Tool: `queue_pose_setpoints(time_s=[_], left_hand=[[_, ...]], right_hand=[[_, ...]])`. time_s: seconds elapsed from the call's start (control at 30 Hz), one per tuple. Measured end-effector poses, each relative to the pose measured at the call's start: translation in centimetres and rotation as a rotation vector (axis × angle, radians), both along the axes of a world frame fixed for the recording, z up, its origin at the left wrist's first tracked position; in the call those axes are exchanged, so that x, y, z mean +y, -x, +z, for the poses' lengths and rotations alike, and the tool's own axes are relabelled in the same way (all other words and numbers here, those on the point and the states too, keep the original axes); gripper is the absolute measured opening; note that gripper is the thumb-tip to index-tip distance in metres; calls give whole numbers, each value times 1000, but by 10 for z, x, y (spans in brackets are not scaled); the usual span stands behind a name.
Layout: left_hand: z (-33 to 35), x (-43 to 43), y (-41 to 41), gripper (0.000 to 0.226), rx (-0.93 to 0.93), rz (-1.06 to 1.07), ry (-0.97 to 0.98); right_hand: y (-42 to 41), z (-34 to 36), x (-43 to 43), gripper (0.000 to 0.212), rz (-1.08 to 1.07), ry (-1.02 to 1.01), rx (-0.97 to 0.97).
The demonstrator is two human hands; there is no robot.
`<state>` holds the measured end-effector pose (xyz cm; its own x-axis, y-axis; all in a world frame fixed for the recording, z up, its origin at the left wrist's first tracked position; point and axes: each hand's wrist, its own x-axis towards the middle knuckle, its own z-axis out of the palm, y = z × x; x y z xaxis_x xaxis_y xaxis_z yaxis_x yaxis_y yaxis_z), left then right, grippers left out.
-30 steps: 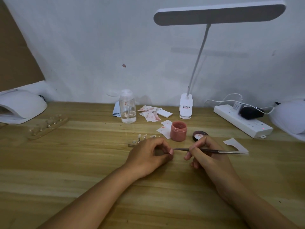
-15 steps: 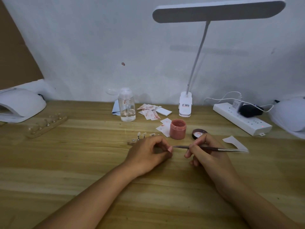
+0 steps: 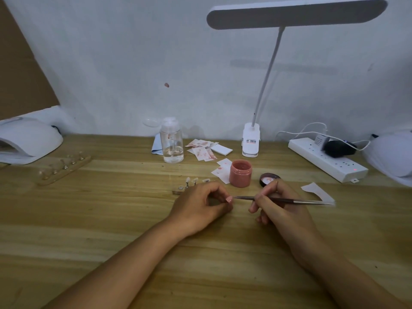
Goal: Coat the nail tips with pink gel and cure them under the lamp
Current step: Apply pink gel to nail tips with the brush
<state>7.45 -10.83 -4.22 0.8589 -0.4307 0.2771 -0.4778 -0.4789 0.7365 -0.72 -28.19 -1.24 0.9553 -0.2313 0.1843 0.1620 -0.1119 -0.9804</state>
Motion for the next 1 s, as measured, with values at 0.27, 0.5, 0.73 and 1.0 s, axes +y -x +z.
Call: queue_pose_setpoints(time_s=[0.27,0.5,0.73,1.0], left_hand=[[-1,0,-1,16,22,-1,11],[-2,1,0,16,5,0,-4],[-1,0,-1,12,-4,-3,6],[-1,0,0,10,-16,-14,11]], right_hand=[[1,0,0,12,5,-26,-4],[1,-1,2,15,24,-37,-22],[1,-1,2,15,35,-42,-44],[0,-3,1,14,28,-21,-57]])
